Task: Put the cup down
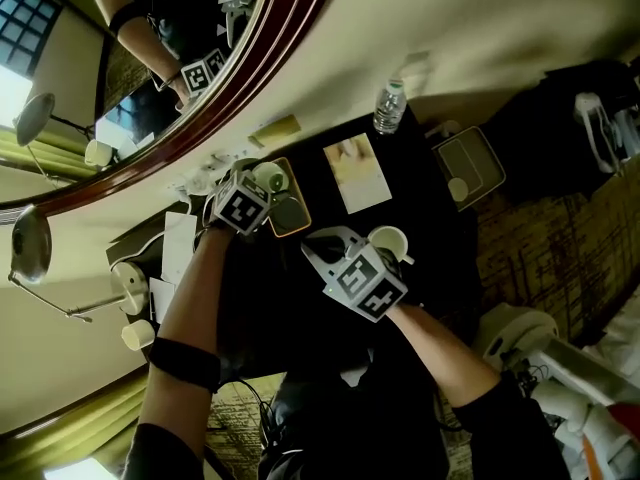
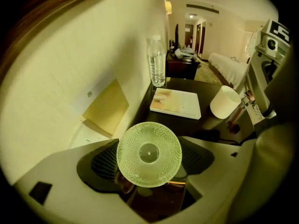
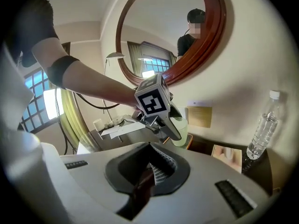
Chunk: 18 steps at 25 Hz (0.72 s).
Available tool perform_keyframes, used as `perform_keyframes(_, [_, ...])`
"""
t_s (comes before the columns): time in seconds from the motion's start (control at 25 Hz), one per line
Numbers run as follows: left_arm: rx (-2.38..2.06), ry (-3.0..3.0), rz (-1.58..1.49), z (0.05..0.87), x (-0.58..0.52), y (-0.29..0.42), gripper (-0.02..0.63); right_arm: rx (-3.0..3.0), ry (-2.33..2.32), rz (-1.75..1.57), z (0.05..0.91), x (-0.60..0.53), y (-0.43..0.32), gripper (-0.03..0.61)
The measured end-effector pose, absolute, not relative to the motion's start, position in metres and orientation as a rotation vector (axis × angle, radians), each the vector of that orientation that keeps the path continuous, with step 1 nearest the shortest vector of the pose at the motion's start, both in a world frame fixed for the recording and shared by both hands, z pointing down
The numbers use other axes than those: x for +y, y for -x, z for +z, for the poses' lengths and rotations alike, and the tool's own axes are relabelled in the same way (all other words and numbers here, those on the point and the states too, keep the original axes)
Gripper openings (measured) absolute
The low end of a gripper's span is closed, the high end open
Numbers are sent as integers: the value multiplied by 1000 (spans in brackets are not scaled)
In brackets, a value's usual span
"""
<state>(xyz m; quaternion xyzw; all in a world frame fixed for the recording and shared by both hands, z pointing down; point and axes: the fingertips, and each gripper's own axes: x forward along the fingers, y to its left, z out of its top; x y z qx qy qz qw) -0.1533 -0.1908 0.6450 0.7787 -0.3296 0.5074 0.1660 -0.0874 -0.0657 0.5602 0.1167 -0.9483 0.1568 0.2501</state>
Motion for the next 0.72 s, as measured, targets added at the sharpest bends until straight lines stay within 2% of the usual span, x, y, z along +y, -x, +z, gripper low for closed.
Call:
perform_keyframes(0.44, [-996, -2239, 1378, 641, -206, 154, 394, -2556, -354, 470, 573, -71, 74, 14])
perform_keyframes(0.52, [-1017, -2233, 1376, 642, -206, 155, 453, -2558, -354, 468, 572, -71, 73, 14])
perform_keyframes(0.72, [-1084, -2251, 1335, 633, -210, 156, 466, -2556, -367, 466, 570, -71, 66, 14])
